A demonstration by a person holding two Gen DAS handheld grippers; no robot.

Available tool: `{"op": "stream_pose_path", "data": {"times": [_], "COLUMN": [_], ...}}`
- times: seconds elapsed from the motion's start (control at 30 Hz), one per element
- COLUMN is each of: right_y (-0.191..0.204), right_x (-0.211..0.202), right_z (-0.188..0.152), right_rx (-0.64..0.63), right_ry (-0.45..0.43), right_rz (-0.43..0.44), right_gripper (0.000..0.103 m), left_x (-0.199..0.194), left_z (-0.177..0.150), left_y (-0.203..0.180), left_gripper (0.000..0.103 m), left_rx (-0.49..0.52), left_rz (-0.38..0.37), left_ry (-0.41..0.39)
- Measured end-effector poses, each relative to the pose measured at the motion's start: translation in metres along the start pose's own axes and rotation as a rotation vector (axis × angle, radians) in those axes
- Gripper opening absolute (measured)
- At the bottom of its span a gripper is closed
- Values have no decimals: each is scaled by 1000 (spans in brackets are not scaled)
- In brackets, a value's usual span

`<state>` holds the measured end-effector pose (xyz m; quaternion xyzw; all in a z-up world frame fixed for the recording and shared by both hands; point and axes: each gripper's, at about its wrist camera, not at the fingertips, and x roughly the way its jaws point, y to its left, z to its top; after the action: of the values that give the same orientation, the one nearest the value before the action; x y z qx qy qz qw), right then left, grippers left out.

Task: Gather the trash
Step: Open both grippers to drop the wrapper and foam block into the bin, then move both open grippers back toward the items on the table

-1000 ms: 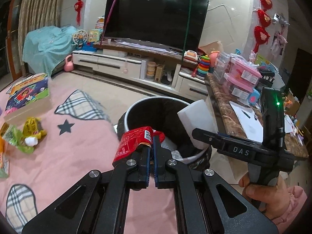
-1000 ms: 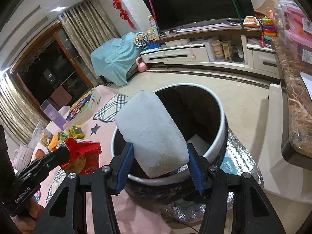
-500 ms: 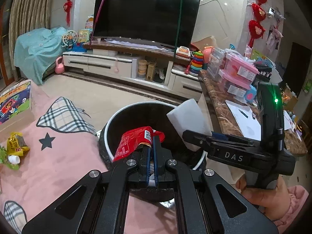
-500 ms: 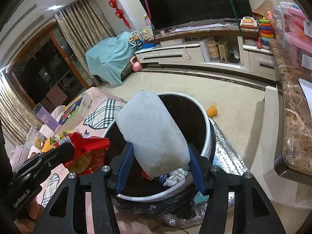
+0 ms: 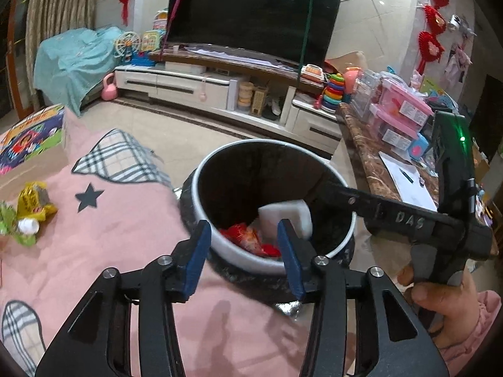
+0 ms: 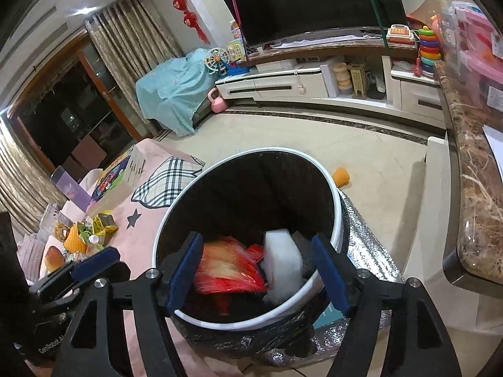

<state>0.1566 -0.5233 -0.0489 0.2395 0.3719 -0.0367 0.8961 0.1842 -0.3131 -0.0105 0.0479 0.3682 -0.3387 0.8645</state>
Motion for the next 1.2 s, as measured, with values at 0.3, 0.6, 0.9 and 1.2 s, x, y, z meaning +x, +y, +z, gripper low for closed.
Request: {"op": "stream_pose_path", "data": {"times": [0.3, 0.6, 0.9, 1.2], "right_y": [19, 62, 107, 147], "right_x": [-10, -7, 8, 28], "right_z": [-11, -34, -59, -79], "right_rx": [-2, -39, -81, -119], "right_ry": [-25, -7, 46, 105], "right_rz": [42, 125, 198, 243], "right_gripper": [82, 87, 87, 90], "left_x": [-21, -52, -81, -104], "left_z": [-31, -69, -97, -119], "left_y": [34, 84, 126, 167], "left_gripper": [53, 55, 59, 65], "left_rx": [-83, -199, -299, -392], "left_rz": [47, 127, 186, 254], "left_ry": [7, 2, -7, -23]}}
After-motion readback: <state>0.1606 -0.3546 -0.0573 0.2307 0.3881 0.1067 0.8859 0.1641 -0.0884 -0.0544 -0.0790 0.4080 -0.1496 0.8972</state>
